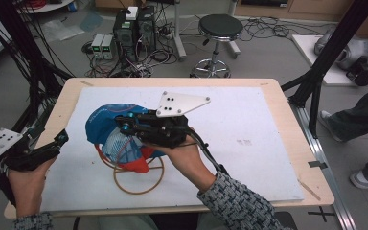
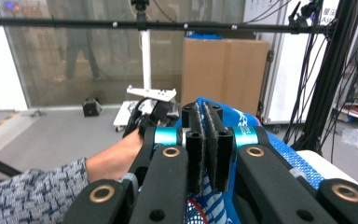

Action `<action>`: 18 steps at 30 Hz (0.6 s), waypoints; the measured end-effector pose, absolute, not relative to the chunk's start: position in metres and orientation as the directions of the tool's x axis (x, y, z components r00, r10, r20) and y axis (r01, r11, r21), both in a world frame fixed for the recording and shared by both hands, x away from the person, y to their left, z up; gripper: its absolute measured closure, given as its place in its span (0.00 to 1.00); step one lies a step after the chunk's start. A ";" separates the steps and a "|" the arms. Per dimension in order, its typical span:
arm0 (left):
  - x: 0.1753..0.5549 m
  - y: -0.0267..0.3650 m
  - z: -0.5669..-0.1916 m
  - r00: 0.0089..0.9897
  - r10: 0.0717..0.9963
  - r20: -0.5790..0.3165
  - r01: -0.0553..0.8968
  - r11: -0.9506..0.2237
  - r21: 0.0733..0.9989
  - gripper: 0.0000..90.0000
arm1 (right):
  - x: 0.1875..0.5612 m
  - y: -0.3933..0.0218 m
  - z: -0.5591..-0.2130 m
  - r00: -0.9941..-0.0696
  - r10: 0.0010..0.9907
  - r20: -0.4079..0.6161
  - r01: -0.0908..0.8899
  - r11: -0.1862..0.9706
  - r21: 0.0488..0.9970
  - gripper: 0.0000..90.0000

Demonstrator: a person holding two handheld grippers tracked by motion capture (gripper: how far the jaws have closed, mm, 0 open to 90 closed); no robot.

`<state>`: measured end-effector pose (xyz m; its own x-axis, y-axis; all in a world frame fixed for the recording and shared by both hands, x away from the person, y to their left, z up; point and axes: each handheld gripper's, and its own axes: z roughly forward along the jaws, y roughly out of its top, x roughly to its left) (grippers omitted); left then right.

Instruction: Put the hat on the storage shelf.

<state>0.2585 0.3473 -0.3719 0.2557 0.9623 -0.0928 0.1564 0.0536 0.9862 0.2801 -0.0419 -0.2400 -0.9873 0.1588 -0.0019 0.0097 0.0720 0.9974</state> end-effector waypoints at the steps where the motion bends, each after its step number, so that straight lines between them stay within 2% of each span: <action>1: 0.258 0.347 -0.372 0.256 0.962 -0.092 0.156 0.053 0.986 0.19 | 0.279 -0.041 -0.241 -0.987 0.158 -0.009 0.003 0.080 0.997 0.97; 8: 0.259 0.346 -0.372 0.259 0.962 -0.089 0.158 0.049 0.986 0.19 | 0.274 -0.032 -0.245 -0.986 0.157 -0.047 -0.026 0.132 0.991 0.97; 18: 0.259 0.347 -0.372 0.258 0.962 -0.088 0.157 0.049 0.986 0.19 | 0.271 -0.025 -0.249 -0.989 0.139 -0.043 -0.022 0.151 0.988 0.97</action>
<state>0.2588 0.3468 -0.3716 0.2580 0.9621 -0.0884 0.1569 0.0486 0.9864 0.2707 -0.0251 -0.2486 -0.9893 0.1393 -0.0433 -0.0219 0.1514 0.9882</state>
